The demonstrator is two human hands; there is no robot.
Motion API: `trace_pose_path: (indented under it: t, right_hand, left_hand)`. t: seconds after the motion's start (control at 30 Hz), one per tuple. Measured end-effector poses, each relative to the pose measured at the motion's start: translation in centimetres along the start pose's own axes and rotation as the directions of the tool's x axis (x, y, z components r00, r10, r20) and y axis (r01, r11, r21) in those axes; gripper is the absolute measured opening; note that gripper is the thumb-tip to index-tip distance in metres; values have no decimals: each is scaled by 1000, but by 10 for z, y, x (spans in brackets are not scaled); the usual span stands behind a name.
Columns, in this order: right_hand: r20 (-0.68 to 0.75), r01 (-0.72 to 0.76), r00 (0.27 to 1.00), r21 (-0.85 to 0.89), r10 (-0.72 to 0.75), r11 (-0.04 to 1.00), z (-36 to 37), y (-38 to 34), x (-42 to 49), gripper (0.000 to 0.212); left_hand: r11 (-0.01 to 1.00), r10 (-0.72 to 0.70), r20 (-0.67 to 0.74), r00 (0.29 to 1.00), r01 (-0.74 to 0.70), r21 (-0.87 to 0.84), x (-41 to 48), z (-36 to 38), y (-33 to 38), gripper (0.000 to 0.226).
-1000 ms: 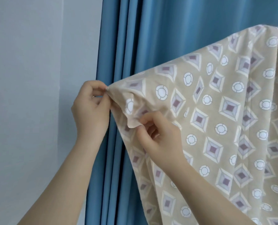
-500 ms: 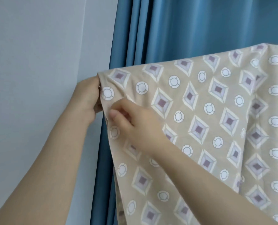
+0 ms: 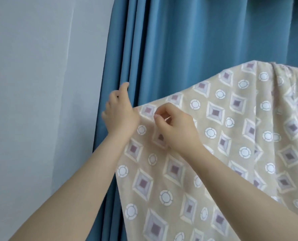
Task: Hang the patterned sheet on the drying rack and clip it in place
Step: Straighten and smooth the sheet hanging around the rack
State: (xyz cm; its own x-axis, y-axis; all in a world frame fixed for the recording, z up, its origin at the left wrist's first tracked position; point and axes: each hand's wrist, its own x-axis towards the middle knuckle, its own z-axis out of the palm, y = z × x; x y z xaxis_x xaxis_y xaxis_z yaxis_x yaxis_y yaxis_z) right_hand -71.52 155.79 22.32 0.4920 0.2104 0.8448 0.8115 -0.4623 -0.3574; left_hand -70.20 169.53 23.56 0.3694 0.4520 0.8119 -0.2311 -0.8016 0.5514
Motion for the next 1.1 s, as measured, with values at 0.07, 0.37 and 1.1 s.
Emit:
trace_pose_path:
  t: [0.07,0.37,1.1]
  right_hand:
    - [-60,-19,998,-79,14,997,-13,10,6,7]
    - [-295,-141,954,-309,46,941,-101,54,34,8]
    - [-281,-198,960,-681,-2,705,-245,164,151,36]
  left_hand:
    - [993,114,66,991,-113,-16,0,21,20,42]
    - [858,322,361,875,-109,-501,12,96,118,26]
    - [871,443,357,822,-300,-390,72,160,255,35]
